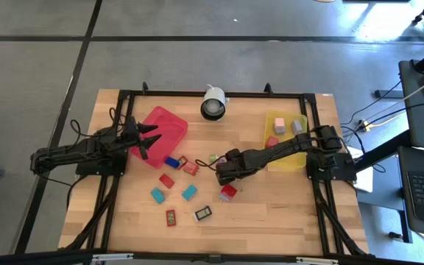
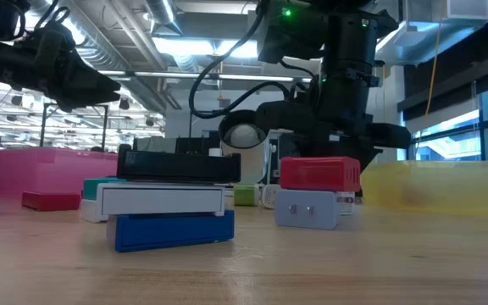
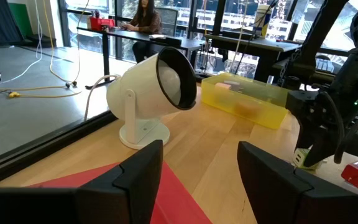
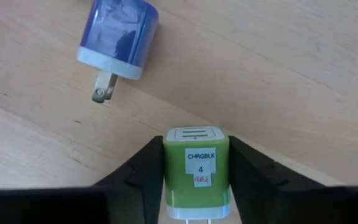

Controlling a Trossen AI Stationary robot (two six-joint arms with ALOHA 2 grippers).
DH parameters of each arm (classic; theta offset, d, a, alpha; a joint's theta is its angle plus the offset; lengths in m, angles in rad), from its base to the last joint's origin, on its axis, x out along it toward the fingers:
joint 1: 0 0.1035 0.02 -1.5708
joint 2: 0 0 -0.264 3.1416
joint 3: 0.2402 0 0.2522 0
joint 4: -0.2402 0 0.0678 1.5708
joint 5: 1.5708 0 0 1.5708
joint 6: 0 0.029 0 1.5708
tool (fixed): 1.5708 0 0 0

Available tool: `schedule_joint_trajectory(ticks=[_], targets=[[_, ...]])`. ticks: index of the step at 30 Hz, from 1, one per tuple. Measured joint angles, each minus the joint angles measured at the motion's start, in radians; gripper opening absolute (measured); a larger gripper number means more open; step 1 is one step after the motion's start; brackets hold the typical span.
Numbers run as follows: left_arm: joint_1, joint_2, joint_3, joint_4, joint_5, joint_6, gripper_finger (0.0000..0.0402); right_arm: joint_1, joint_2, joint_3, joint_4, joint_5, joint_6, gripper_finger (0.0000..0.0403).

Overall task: Pick & Place Office items
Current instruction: Put the right green charger adapter into the yellow bin

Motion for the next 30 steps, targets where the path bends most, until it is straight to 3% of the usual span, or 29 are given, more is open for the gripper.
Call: schedule_joint_trajectory(ticks=[17, 30], targets=[[0.0, 0.0, 0.0, 0.0, 0.0, 0.0, 0.0203, 0.004, -0.074, -0.001, -0.133, 0.147, 0.167, 0.0144], [0.0, 0.0, 0.0, 0.0, 0.0, 0.0, 0.0205, 0.019, -0.268, -0.001, -0.529, 0.298, 0.181, 0.0143]])
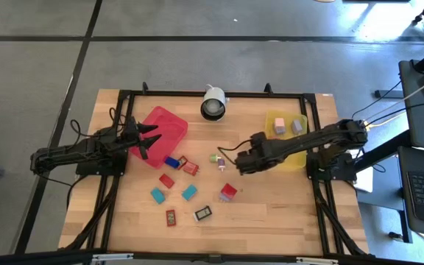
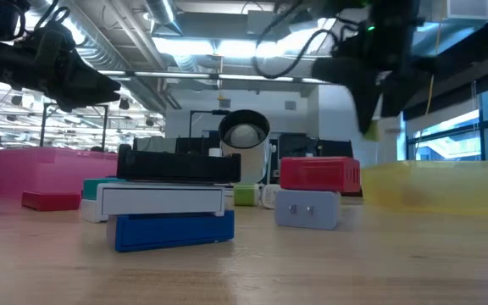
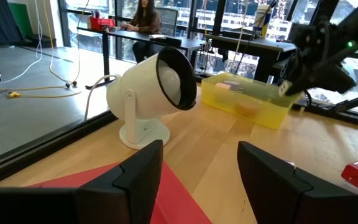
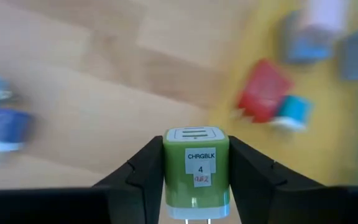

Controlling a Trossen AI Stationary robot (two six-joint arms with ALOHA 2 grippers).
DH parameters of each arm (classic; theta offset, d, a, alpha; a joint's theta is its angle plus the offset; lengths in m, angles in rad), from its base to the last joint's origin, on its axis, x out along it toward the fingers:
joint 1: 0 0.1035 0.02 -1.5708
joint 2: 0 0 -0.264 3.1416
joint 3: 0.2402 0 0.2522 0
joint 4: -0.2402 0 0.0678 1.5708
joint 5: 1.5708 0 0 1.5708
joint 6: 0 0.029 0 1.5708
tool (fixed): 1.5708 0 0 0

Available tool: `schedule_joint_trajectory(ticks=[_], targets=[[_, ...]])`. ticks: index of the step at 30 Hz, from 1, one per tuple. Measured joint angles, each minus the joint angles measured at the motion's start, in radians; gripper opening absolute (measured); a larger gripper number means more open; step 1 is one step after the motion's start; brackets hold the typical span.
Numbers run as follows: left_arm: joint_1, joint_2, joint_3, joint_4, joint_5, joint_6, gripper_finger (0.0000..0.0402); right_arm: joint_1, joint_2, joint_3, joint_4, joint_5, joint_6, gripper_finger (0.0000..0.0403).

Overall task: Pick & Place Office items
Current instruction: Put the right green charger adapter into the yellow bin

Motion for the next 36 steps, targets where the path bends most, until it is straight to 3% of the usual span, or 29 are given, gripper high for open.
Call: schedule_joint_trajectory(ticks=[4, 8, 19, 28, 36], targets=[[0.0, 0.0, 0.0, 0.0, 0.0, 0.0, 0.0204, 0.0, -0.051, -0.01, -0.121, 0.017, 0.071, 0.0148], [0.0, 0.0, 0.0, 0.0, 0.0, 0.0, 0.0204, -0.001, -0.115, -0.106, -0.119, 0.051, 0.118, 0.0149], [0.0, 0.0, 0.0, 0.0, 0.0, 0.0, 0.0205, -0.124, -0.246, -0.469, 0.192, 0.067, 0.131, 0.0154], [0.0, 0.0, 0.0, 0.0, 0.0, 0.0, 0.0204, -0.258, -0.266, -0.565, 0.366, 0.035, -0.041, 0.0158], [0.0, 0.0, 0.0, 0.0, 0.0, 0.0, 0.0203, -0.325, -0.266, -0.574, 0.432, 0.014, -0.068, 0.0168]])
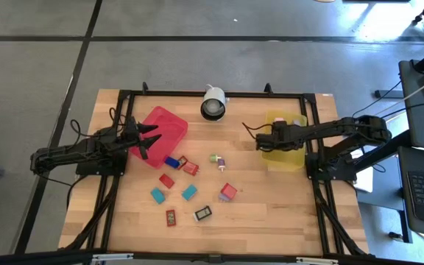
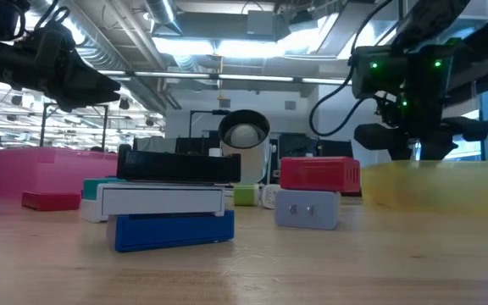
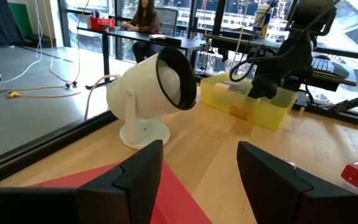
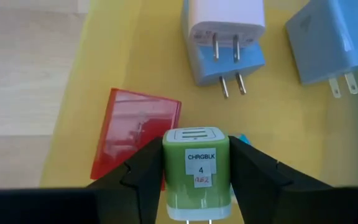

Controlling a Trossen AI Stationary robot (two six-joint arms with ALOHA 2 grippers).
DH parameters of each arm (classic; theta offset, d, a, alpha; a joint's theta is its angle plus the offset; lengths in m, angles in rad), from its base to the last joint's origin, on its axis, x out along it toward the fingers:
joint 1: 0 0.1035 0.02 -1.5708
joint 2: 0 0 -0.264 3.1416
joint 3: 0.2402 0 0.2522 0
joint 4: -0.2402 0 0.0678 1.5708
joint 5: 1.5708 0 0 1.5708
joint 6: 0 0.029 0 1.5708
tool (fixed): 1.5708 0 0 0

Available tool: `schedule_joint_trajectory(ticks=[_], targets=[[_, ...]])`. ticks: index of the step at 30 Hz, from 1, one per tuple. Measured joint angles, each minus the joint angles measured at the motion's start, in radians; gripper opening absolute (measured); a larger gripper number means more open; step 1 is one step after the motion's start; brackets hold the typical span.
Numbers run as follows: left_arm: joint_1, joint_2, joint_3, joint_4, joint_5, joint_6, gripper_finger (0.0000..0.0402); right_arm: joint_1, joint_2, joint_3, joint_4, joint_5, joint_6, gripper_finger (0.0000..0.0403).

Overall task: Pick & Place Office items
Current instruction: Put the right green charger adapter into the yellow bin, then put the blue white charger adapter into the yellow bin

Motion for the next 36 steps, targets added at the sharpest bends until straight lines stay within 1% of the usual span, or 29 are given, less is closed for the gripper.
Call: schedule_joint_trajectory(ticks=[5, 12, 17, 19, 21, 23, 27, 33, 36], targets=[[0.0, 0.0, 0.0, 0.0, 0.0, 0.0, 0.0205, -0.012, 0.0, 0.0, 0.009, -0.003, 0.001, 0.0212], [0.0, 0.0, 0.0, 0.0, 0.0, 0.0, 0.0205, -0.011, 0.0, 0.0, 0.011, -0.004, 0.021, 0.0304], [0.0, 0.0, 0.0, 0.0, 0.0, 0.0, 0.0203, -0.01, 0.0, 0.049, -0.004, -0.058, 0.039, 0.0372], [0.0, 0.0, 0.0, 0.0, 0.0, 0.0, 0.0203, -0.01, 0.0, 0.091, -0.046, -0.088, 0.042, 0.0391], [0.0, 0.0, 0.0, 0.0, 0.0, 0.0, 0.0204, -0.009, 0.001, 0.144, -0.075, -0.116, 0.057, 0.0394], [0.0, 0.0, 0.0, 0.0, 0.0, 0.0, 0.0205, -0.001, 0.001, 0.189, -0.079, -0.14, 0.071, 0.0386], [0.0, 0.0, 0.0, 0.0, 0.0, 0.0, 0.0203, 0.037, 0.005, 0.251, -0.065, -0.148, 0.11, 0.0379], [0.0, 0.0, 0.0, 0.0, 0.0, 0.0, 0.0205, 0.141, 0.044, 0.328, -0.059, -0.076, 0.13, 0.0378], [0.0, 0.0, 0.0, 0.0, 0.0, 0.0, 0.0204, 0.19, 0.092, 0.38, -0.052, -0.048, 0.163, 0.0378]])
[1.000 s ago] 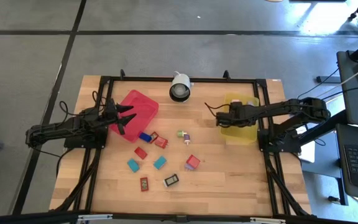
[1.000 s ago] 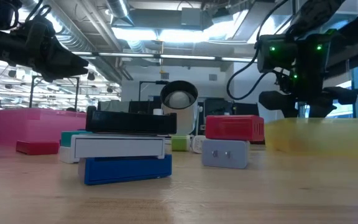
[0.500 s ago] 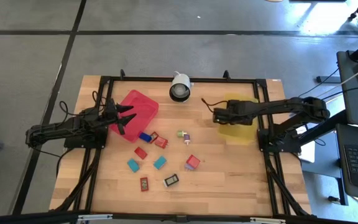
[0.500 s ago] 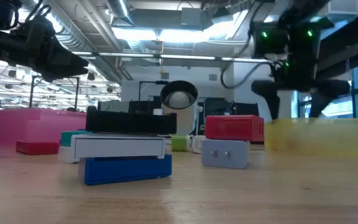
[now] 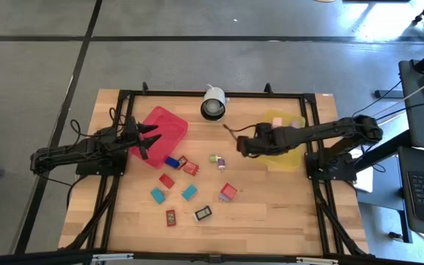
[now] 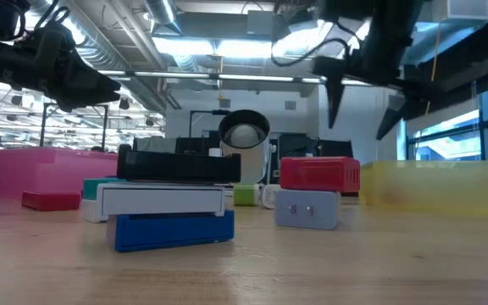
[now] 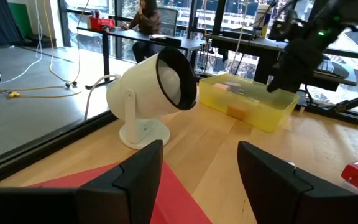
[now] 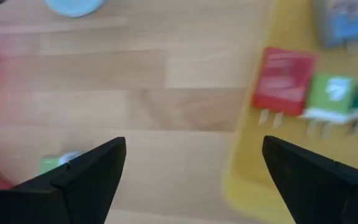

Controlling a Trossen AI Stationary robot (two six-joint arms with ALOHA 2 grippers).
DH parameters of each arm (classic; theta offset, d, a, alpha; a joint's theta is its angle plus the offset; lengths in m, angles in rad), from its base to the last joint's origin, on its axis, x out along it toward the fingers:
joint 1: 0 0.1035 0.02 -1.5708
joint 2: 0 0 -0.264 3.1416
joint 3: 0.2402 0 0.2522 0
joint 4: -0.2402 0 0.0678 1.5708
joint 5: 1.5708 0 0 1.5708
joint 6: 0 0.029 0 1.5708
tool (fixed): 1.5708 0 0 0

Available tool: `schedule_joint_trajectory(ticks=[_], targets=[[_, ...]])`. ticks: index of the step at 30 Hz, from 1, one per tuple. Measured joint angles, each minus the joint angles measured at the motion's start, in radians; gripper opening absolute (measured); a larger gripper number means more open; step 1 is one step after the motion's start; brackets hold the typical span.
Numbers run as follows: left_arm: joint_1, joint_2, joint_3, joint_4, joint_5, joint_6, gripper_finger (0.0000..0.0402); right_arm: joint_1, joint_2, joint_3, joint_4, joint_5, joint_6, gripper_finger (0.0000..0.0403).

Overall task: Pick & Place Office items
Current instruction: Put the blue white charger adapter into the yellow bin

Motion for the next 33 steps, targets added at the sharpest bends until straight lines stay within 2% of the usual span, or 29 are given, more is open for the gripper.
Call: schedule_joint_trajectory(ticks=[7, 15, 21, 33], targets=[[0.0, 0.0, 0.0, 0.0, 0.0, 0.0, 0.0205, 0.066, 0.222, 0.173, 0.029, -0.004, 0.029, 0.0378], [0.0, 0.0, 0.0, 0.0, 0.0, 0.0, 0.0205, 0.102, 0.456, 0.365, 0.031, -0.01, -0.079, 0.0378], [0.0, 0.0, 0.0, 0.0, 0.0, 0.0, 0.0203, 0.104, 0.545, 0.415, 0.066, -0.059, -0.1, 0.0378], [0.0, 0.0, 0.0, 0.0, 0.0, 0.0, 0.0204, 0.092, 0.622, 0.415, 0.128, -0.053, -0.109, 0.0378]])
